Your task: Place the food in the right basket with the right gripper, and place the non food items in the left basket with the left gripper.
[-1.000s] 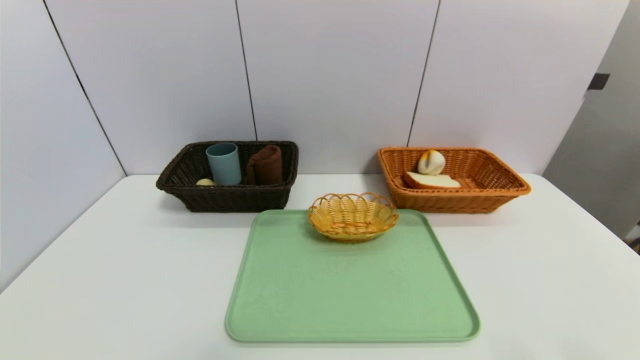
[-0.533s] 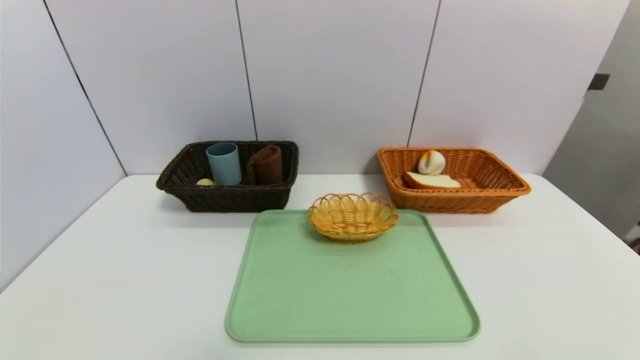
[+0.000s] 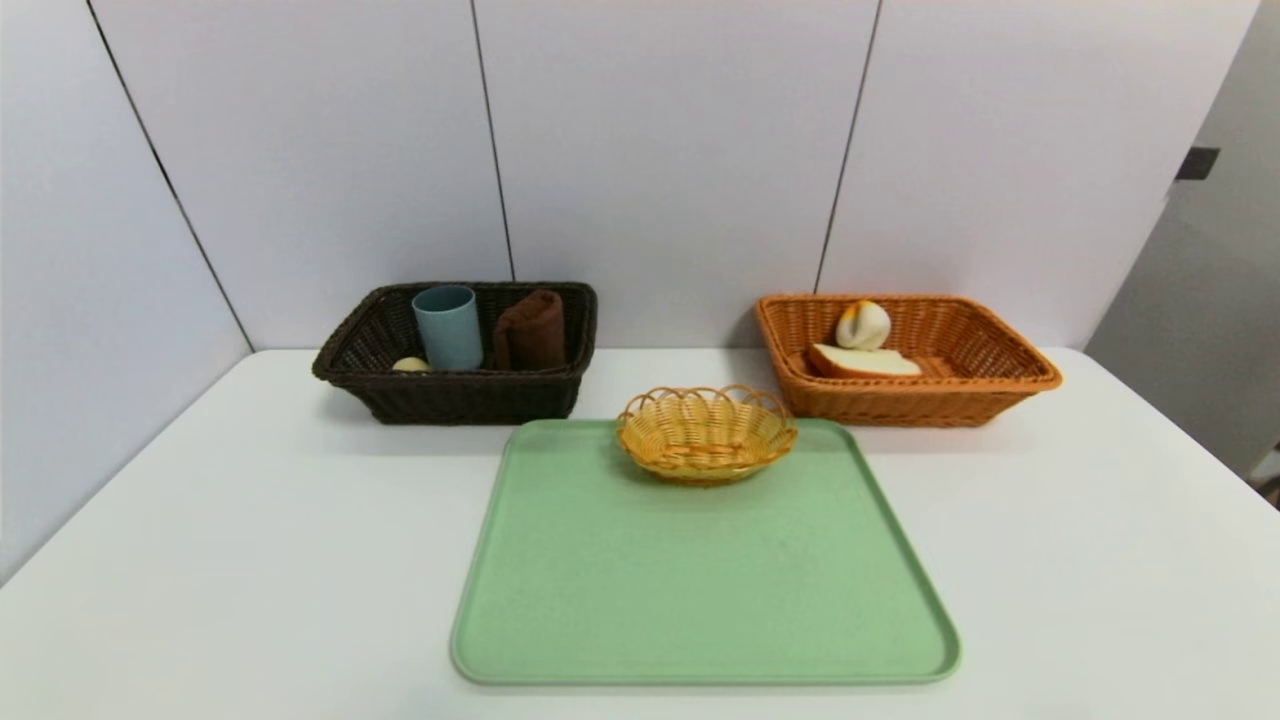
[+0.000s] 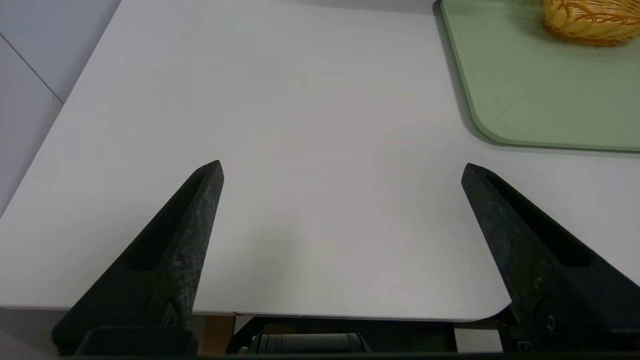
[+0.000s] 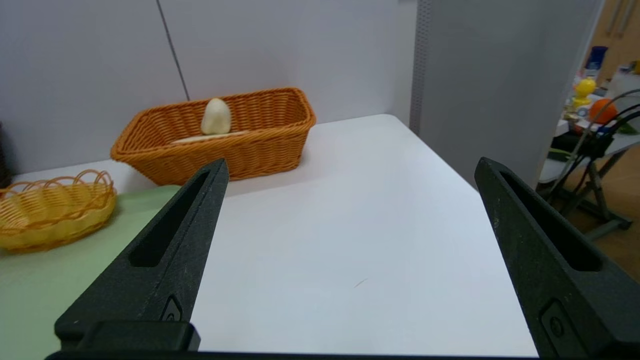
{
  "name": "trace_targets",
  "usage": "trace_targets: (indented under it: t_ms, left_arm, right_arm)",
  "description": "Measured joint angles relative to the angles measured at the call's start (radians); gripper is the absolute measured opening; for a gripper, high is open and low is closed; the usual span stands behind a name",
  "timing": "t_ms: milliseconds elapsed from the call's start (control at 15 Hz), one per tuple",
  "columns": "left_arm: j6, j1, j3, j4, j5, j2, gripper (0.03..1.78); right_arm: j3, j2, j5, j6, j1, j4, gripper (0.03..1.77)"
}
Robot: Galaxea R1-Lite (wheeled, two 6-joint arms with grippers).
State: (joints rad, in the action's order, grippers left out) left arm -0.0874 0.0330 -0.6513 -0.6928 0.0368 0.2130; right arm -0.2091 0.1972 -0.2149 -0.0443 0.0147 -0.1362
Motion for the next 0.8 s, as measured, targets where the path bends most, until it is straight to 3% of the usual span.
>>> trace_targets:
  t_ms: [200, 333, 667, 800]
  left_arm:
    - [0.047, -0.014, 0.071, 0.024, 0.002, -0.062, 1.69]
    - [0.101, -0.023, 0.180, 0.105, 0.004, -0.135, 1.69]
    - [0.199, -0.032, 0.530, 0.585, -0.010, -0.203, 1.69]
    - [0.214, -0.033, 0.620, 0.729, -0.011, -0.209, 1.69]
  right_arm:
    - [0.091, -0.118, 0.053, 0.074, -0.009, 0.012, 1.70]
    - [0.173, -0.164, 0.090, 0.150, -0.011, -0.049, 1.70]
    - [0.208, -0.197, 0.234, 0.181, -0.013, 0.098, 1.70]
    - [0.208, -0.199, 0.251, 0.173, -0.013, 0.132, 1.70]
